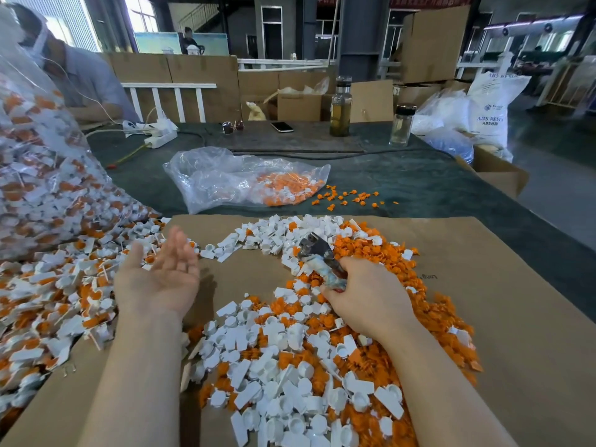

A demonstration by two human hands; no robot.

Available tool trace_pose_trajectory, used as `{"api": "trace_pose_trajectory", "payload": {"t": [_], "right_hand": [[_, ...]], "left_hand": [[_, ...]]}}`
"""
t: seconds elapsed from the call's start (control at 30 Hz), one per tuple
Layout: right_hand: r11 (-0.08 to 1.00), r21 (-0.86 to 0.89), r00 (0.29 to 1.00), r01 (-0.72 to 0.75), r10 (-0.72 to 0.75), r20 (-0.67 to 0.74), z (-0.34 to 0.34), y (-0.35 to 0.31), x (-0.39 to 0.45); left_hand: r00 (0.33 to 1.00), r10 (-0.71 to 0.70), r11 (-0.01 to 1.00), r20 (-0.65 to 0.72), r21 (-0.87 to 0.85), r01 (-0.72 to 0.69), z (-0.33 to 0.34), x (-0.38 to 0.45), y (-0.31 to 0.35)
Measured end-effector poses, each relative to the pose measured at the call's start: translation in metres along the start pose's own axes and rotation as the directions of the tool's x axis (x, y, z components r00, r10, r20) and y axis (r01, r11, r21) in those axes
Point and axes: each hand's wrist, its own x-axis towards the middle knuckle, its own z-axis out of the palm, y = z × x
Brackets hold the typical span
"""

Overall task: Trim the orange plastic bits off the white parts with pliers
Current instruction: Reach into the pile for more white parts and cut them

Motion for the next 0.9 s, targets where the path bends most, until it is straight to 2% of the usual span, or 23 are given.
{"api": "trace_pose_trajectory", "payload": {"t": [0.03, 0.07, 0.1, 0.13, 0.17, 0.3, 0.4, 0.6, 0.73, 0.9], "right_hand": [[1.0, -0.014, 1.0, -0.006, 0.006, -0.001, 0.001, 0.0, 0.0], [1.0, -0.022, 1.0, -0.012, 0.012, 0.002, 0.002, 0.0, 0.0], [1.0, -0.027, 1.0, -0.017, 0.017, 0.009, 0.003, -0.001, 0.0], [0.999, -0.031, 1.0, -0.019, 0.02, 0.02, 0.004, -0.001, 0.001], [0.999, -0.035, 0.999, -0.02, 0.021, 0.031, 0.004, -0.001, 0.001], [0.999, -0.028, 0.999, -0.024, 0.025, 0.041, 0.004, -0.003, 0.001], [0.999, -0.036, 0.999, -0.035, 0.036, 0.035, 0.003, -0.003, 0.0], [0.996, -0.039, 0.997, -0.078, 0.077, -0.032, 0.003, -0.002, 0.0], [0.995, 0.037, 0.994, -0.094, 0.096, -0.053, 0.003, 0.0, 0.003], [0.987, 0.13, 0.993, -0.092, 0.101, -0.066, 0.002, 0.0, 0.004]], "left_hand": [[0.999, 0.022, 0.986, 0.037, 0.167, -0.028, 0.002, -0.002, 0.0], [0.996, 0.04, 0.912, 0.077, 0.405, -0.068, 0.005, -0.006, 0.0], [0.991, 0.067, 0.751, 0.116, 0.648, -0.127, 0.004, -0.004, -0.005], [0.986, 0.06, 0.576, 0.153, 0.802, -0.159, 0.006, -0.006, -0.008], [0.983, 0.023, 0.44, 0.185, 0.881, -0.176, 0.007, -0.009, -0.011], [0.943, -0.203, -0.01, 0.264, 0.962, -0.271, 0.009, -0.018, -0.023], [0.901, -0.325, -0.21, 0.287, 0.907, -0.364, 0.007, -0.014, -0.031], [0.81, -0.392, -0.337, 0.435, 0.752, -0.567, 0.008, -0.015, -0.054], [0.812, -0.357, -0.331, 0.462, 0.75, -0.572, 0.009, -0.015, -0.06], [0.847, -0.305, -0.295, 0.436, 0.802, -0.519, 0.01, -0.016, -0.061]]}}
